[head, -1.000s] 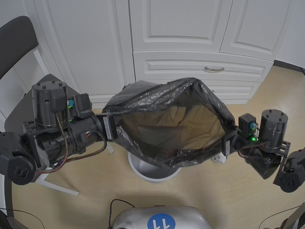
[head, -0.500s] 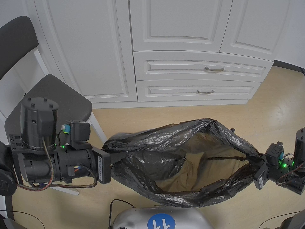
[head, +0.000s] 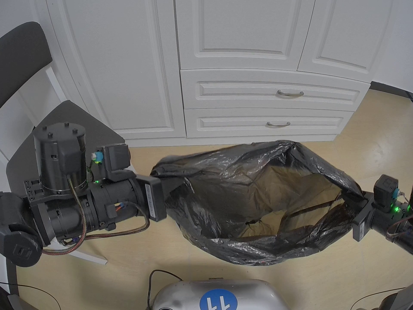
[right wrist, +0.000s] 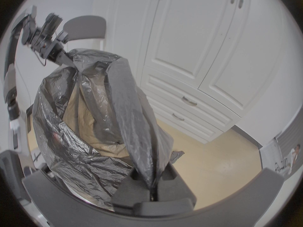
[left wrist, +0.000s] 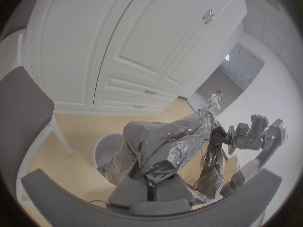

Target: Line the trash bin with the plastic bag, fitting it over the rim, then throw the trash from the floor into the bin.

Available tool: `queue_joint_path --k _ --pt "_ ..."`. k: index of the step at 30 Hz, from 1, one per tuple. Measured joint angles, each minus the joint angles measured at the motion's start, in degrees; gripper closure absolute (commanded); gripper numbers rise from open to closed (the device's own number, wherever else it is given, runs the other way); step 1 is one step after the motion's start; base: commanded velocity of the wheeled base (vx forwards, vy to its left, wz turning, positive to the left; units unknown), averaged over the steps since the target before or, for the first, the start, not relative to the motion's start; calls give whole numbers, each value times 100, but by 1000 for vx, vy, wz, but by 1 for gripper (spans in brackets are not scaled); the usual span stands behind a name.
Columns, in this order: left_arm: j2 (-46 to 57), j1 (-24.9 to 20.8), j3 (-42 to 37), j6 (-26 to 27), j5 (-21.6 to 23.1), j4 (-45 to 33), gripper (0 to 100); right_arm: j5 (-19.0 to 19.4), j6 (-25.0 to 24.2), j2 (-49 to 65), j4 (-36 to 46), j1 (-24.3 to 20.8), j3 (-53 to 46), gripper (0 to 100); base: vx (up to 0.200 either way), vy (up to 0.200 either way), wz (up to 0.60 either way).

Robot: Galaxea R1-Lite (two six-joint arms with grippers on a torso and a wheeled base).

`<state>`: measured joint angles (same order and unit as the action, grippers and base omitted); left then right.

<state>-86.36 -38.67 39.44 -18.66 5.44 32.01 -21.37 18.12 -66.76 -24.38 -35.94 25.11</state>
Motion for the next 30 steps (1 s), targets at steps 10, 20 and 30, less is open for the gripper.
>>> queue_joint_path --k 10,20,30 --pt "-132 -17 -68 -252 -566 1162 100 -13 -165 -188 -879 407 129 100 0 0 0" --pt "-600 4 -96 -249 -590 1492 100 41 30 -352 -841 719 -15 100 0 0 0" --pt "-747 0 -397 239 -539 795 100 128 655 -631 -816 719 -375 100 0 0 0"
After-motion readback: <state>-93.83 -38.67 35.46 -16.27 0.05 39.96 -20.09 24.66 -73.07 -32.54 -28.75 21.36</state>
